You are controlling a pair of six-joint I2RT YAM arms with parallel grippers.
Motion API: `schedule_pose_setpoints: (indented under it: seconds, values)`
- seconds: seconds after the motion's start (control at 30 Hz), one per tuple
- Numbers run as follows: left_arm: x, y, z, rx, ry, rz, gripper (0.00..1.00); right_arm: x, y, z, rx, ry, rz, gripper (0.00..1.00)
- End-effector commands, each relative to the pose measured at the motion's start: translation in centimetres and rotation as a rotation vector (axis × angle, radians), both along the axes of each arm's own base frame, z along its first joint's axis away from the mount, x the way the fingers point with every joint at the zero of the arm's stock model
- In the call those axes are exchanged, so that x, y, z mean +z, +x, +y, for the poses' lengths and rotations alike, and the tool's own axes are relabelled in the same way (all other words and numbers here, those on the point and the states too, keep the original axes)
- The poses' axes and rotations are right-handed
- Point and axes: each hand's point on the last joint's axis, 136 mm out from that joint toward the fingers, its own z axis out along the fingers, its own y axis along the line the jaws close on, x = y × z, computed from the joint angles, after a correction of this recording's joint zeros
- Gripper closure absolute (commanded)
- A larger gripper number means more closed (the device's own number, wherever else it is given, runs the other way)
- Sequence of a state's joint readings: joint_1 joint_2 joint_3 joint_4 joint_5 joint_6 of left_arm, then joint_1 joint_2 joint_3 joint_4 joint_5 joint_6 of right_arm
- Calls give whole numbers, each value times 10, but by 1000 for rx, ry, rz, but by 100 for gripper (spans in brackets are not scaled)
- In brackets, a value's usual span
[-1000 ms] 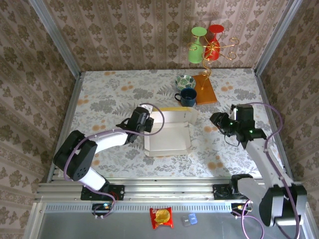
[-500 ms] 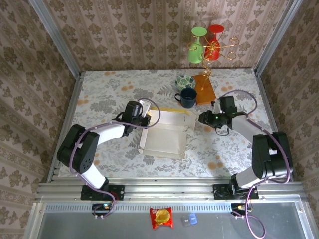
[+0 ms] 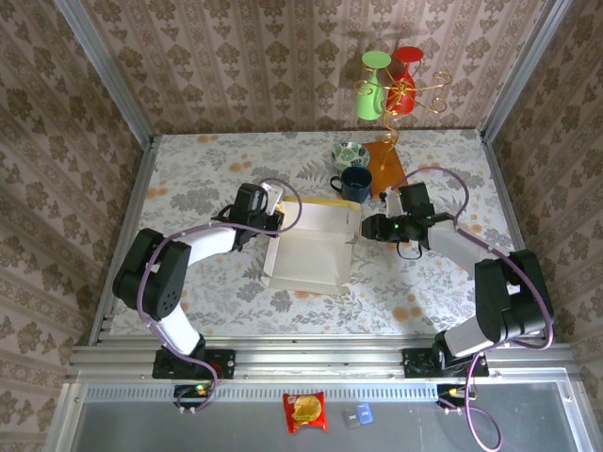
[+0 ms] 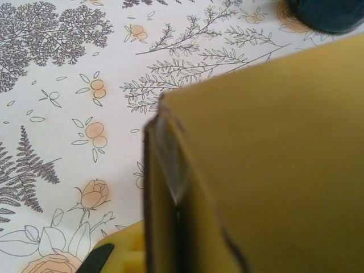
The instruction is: Fold the paper box
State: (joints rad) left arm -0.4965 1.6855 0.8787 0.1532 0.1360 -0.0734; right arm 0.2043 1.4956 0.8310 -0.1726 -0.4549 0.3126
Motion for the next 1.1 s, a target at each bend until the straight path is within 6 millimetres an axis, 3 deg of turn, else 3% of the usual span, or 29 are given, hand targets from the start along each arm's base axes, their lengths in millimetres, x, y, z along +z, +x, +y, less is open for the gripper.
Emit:
schedule_pose_setpoints:
  seconds: [0.0,0.5,1.07]
  values:
    - [0,2,-5,-28,-2,10,100,1,8,6,38,-39,-39,63]
    - [3,-2,-4,-68,38,6,100,10,30,25,148,-153,-111,61]
    - [5,-2,-5,-91,50,-5,100,13,40,38,224,-326,-170,68]
